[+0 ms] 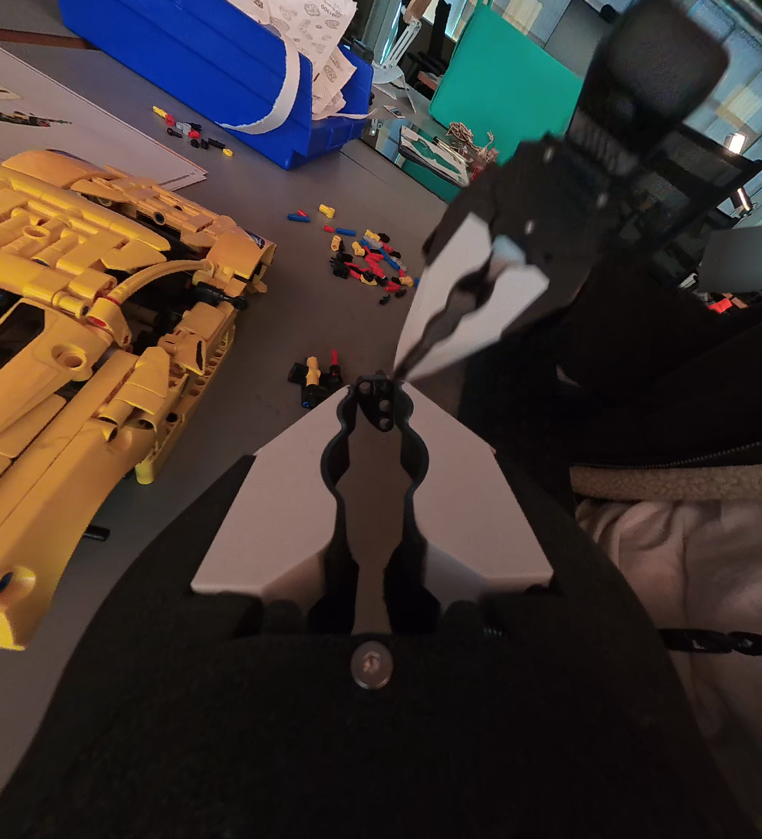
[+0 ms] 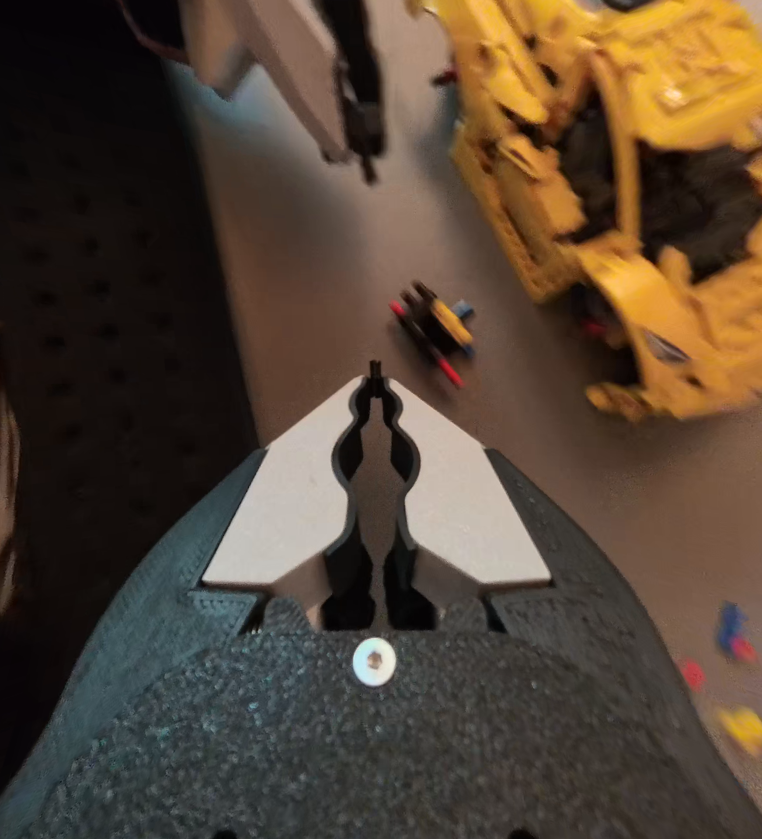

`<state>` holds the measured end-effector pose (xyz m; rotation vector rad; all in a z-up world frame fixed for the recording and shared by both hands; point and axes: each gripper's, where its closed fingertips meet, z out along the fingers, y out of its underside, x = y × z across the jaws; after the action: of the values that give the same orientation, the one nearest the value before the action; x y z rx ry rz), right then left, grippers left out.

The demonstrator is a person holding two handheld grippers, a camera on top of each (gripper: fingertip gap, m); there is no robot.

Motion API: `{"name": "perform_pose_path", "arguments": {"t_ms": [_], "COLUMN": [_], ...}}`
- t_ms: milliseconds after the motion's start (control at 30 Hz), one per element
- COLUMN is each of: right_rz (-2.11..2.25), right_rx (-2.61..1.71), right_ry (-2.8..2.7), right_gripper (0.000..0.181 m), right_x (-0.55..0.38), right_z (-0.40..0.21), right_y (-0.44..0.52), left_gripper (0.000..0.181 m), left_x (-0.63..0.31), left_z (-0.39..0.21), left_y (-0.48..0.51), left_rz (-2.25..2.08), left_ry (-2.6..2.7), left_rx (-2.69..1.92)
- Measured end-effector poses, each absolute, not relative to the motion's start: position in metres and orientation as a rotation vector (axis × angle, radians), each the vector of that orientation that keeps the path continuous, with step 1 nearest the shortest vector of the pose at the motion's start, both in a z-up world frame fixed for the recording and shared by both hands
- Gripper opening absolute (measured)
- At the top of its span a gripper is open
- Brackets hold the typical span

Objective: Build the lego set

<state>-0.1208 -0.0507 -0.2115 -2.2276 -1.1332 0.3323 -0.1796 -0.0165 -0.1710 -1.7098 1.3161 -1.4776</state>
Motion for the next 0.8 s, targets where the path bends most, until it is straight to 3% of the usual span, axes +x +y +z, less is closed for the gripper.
{"name": "perform_pose_path", "arguments": {"t_ms": [167,367,800], "right_rz": [0.066,-0.091,-0.243], "right_rx": [-2.826,-3.616,-3.870], "right_ry": [-1.010,-0.515,-0.584], "right_gripper": [0.003,0.003,0.003], "right_x": [0.039,0.175,0.192], "right_z": [-0.196,-0.225,-0.234], "right_y": [-0.105,-0.215,-0.251], "left_gripper": [0.015,0.015,0.015], "left_x": [-0.179,-0.179,-0.179], "left_z": [-0.171,-0.173,-0.174], "left_y": [-0.021,-0.022,-0.021], "left_rz": [-1.458,-1.436,-1.431], "left_ry": [1.347,1.361,1.360], "left_rx": [-1.693,-1.686,-1.692]}}
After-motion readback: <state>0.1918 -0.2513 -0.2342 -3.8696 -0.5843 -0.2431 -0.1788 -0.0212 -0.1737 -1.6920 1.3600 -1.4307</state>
